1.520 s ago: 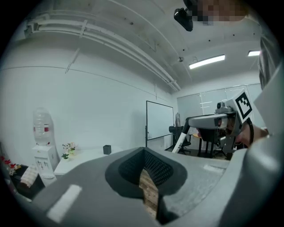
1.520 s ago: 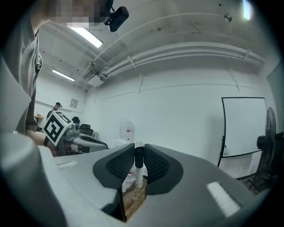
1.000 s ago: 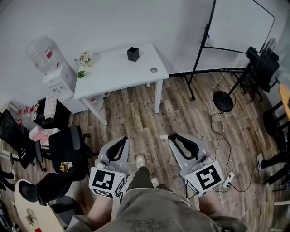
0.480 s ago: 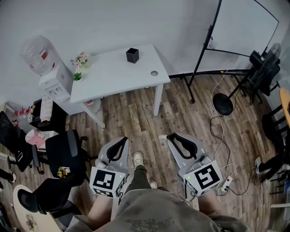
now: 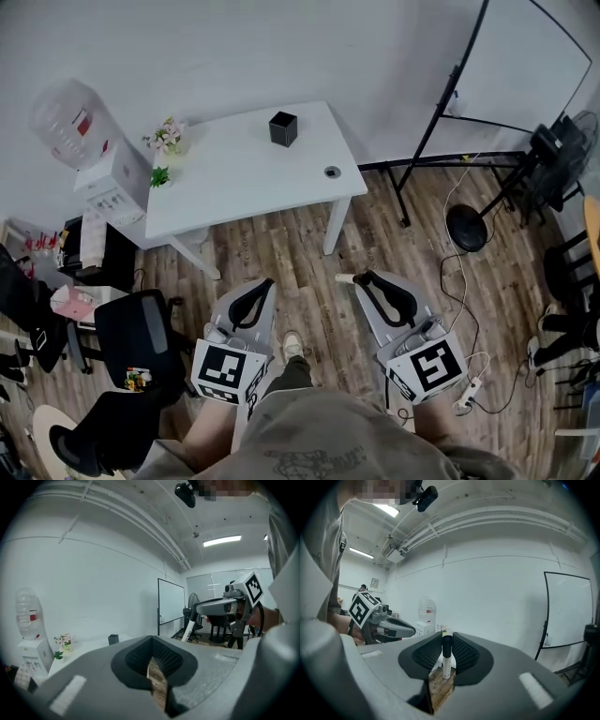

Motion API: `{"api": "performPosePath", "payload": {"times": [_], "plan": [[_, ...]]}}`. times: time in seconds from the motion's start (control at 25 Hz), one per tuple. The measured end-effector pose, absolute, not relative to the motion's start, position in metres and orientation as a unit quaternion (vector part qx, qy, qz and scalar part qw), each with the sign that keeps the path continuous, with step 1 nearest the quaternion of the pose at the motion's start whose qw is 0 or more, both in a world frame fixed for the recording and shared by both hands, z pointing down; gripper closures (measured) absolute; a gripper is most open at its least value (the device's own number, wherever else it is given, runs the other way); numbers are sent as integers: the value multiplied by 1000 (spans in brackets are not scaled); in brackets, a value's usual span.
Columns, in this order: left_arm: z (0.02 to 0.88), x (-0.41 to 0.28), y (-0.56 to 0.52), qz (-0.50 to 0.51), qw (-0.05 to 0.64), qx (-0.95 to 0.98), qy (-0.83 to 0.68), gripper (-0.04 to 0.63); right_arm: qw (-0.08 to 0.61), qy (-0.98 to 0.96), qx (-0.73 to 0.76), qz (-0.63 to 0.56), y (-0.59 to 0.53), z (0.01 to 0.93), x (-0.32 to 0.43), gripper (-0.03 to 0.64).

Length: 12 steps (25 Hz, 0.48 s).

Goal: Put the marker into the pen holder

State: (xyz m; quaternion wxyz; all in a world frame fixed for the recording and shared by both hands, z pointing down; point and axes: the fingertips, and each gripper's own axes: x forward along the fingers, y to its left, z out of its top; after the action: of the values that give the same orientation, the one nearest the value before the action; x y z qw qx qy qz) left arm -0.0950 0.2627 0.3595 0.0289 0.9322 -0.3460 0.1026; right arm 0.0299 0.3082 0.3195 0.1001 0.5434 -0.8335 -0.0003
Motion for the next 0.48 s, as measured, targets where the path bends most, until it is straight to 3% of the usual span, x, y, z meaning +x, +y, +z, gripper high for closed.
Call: {"api": "performPosePath", "payload": {"times": [0.48], "plan": [[352, -120, 144, 103, 17, 937, -333, 595, 93, -809, 580, -27, 184, 294, 28, 520]]}}
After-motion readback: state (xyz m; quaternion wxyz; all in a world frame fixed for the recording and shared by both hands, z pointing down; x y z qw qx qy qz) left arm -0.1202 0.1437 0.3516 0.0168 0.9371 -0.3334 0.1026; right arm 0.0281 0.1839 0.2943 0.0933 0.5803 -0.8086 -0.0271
